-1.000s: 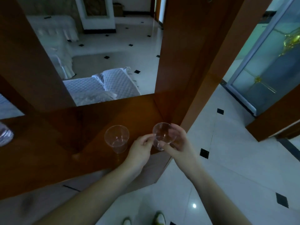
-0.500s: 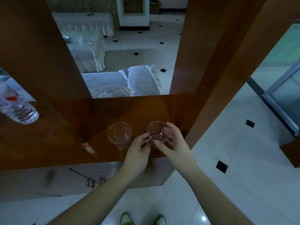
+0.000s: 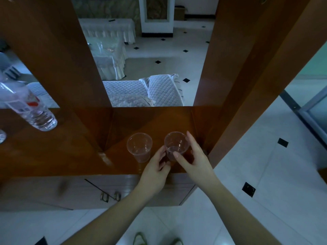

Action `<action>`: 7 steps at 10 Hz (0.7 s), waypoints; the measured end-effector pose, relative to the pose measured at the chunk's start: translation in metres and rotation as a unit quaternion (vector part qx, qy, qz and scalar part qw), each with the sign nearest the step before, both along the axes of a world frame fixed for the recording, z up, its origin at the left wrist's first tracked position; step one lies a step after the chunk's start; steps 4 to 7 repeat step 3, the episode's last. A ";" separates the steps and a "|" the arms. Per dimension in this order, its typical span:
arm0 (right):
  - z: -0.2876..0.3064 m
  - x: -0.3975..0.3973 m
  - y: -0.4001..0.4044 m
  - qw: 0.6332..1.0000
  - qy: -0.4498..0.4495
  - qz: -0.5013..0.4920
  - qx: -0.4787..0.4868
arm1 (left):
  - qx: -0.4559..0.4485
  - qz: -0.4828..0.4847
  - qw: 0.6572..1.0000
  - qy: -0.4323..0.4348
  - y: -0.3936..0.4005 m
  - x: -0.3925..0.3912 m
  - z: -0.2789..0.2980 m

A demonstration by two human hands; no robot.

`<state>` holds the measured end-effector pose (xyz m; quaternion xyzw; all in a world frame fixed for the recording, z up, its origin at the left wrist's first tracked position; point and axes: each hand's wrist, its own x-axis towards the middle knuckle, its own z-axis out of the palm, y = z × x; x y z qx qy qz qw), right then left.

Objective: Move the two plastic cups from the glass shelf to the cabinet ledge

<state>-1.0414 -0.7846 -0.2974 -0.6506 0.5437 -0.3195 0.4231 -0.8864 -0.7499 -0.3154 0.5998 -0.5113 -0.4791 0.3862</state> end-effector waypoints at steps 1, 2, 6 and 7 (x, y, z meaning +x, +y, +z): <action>0.001 -0.002 0.000 1.000 -0.014 -0.010 0.013 | 0.008 -0.003 1.000 -0.016 0.003 0.003 -0.001; 0.001 -0.004 0.004 0.999 -0.029 -0.011 0.028 | -0.007 -0.005 0.998 -0.056 0.008 0.009 -0.005; 0.000 -0.010 0.012 0.999 -0.023 -0.028 0.037 | -0.032 -0.018 0.996 -0.083 0.016 0.017 0.000; 0.000 -0.010 0.012 0.999 -0.023 -0.028 0.037 | -0.032 -0.018 0.996 -0.083 0.016 0.017 0.000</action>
